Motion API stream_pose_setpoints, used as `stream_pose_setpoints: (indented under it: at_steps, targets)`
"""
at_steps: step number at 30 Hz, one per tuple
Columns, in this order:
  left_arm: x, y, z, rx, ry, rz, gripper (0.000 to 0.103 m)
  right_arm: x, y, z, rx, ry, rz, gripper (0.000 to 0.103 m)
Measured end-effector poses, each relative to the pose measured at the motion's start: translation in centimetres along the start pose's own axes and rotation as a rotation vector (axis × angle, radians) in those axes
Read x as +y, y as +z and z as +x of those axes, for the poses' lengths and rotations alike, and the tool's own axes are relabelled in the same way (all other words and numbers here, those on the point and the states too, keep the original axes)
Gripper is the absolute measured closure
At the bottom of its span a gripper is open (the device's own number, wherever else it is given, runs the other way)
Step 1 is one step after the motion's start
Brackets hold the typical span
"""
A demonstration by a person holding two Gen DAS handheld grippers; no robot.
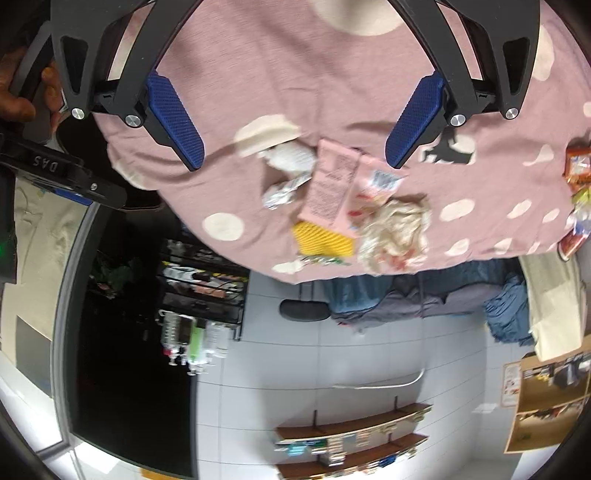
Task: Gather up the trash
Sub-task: 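Move the left tool to the crumpled white paper and grasp it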
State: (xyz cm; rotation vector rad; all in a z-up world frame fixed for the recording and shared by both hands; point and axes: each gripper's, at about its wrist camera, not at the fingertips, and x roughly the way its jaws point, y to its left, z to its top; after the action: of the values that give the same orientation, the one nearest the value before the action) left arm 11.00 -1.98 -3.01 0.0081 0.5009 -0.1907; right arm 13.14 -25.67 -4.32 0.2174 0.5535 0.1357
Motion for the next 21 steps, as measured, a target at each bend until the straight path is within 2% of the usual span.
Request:
stream_pose_setpoints:
  at_steps: [5, 10, 14, 21]
  targets:
    - [4.3, -0.7, 0.4, 0.053, 0.028, -0.058, 0.005, 3.4, 0.2, 1.8, 0.063, 0.099, -0.049, 0.008]
    - [7.5, -0.4, 1.5, 0.102, 0.048, -0.079, 0.006, 6.4, 0.2, 3.8, 0.116, 0.135, -0.087, 0.008]
    - [8.5, 0.5, 2.4, 0.11, 0.072, -0.058, 0.006, 7.8, 0.2, 5.3, 0.153, 0.131, -0.101, 0.008]
    - [8.0, 3.0, 5.5, 0.129, 0.054, -0.026, 0.006, 8.3, 0.3, 6.5, 0.191, 0.114, -0.098, 0.008]
